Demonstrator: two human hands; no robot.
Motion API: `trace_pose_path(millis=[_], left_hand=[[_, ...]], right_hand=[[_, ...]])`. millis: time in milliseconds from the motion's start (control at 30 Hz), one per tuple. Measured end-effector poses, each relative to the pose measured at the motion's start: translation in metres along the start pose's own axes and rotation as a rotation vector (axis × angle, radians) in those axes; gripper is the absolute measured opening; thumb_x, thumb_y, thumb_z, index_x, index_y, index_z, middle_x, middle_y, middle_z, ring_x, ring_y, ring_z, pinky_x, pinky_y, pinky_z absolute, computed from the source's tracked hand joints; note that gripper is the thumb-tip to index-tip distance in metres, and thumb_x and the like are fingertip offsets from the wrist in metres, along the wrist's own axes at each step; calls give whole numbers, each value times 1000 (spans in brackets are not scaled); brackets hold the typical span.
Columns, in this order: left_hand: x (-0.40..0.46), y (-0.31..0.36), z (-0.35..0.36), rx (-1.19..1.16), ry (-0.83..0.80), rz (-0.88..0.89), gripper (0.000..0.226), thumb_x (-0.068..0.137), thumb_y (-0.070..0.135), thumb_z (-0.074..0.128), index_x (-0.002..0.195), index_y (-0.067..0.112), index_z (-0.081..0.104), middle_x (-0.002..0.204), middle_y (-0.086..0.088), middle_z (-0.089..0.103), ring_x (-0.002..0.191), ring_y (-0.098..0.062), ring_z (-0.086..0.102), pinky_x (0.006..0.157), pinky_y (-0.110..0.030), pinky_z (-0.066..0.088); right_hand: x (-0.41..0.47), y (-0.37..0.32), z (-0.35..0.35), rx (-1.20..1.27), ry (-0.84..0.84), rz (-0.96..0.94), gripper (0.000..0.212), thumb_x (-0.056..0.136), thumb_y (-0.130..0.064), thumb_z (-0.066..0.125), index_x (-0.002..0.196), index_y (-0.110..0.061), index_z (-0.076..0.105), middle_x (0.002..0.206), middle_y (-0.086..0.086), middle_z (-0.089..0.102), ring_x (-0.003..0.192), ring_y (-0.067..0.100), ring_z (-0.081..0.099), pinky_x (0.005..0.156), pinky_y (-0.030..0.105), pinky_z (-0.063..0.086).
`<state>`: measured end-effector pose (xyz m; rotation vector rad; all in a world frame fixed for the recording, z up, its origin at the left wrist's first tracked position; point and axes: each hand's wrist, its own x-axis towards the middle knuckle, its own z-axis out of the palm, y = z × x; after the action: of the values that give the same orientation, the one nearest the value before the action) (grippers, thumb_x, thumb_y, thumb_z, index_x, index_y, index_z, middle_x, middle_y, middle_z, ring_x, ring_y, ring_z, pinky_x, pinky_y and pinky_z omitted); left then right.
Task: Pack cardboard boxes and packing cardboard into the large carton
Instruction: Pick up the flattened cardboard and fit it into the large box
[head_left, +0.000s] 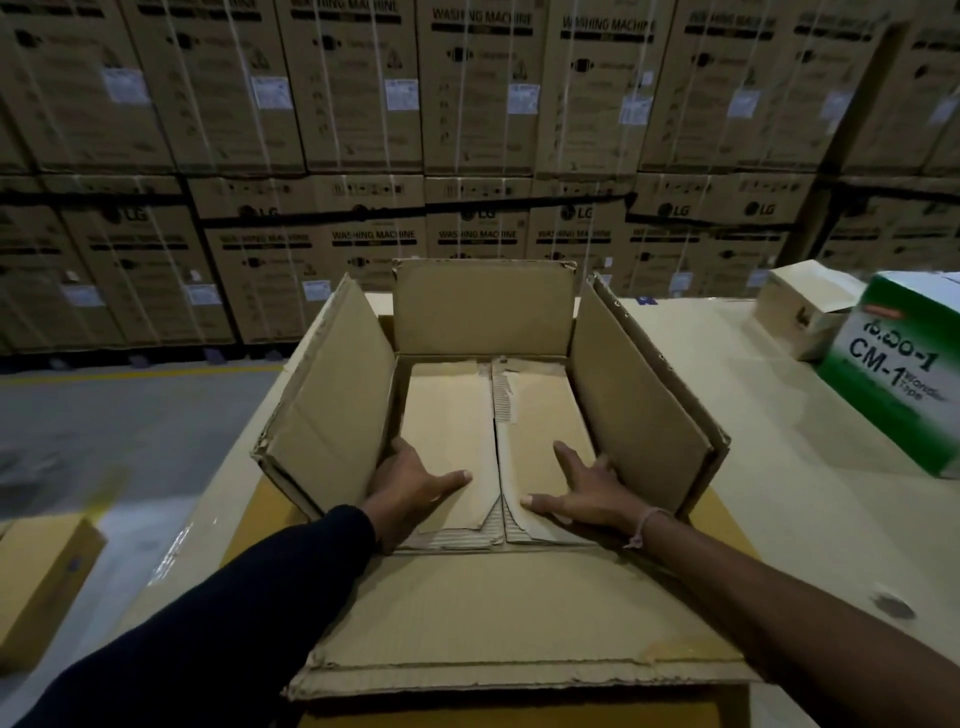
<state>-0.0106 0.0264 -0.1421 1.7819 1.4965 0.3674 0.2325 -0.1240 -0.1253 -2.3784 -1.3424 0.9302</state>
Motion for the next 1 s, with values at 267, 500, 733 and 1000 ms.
trace_pose_path(millis=[267, 500, 733, 1000], left_hand=[[-10, 22, 17, 507, -53, 270, 113, 86, 74, 61, 165, 25, -4, 171, -13, -16, 156, -45, -12, 122, -65, 4], [9, 45, 27, 752, -276, 755, 59, 107, 42, 34, 163, 25, 24, 173, -9, 11, 159, -33, -9, 124, -64, -9], [19, 57, 18, 815, -196, 803, 62, 107, 43, 30, 163, 19, 21, 168, -10, 24, 160, -35, 2, 124, -66, -7], [22, 56, 15, 699, -343, 788, 66, 106, 39, 34, 165, 22, 10, 171, -15, 16, 160, -31, 6, 128, -56, -2]], right_hand=[[9, -21, 3, -188, -57, 61, 141, 64, -96, 62, 165, -35, -15, 169, 17, -27, 156, 46, -19, 125, 64, 8], [14, -51, 9, -116, -47, -69, 134, 73, -71, 80, 168, -24, -2, 173, 13, -15, 159, 42, 1, 126, 52, 20], [12, -63, 5, -175, 178, -139, 125, 74, -40, 84, 167, -23, 3, 168, 20, 17, 148, 42, 35, 115, 47, 45], [17, -51, -19, 37, 143, -91, 126, 72, -60, 85, 168, -24, 12, 171, 12, 16, 152, 35, 33, 120, 48, 39]])
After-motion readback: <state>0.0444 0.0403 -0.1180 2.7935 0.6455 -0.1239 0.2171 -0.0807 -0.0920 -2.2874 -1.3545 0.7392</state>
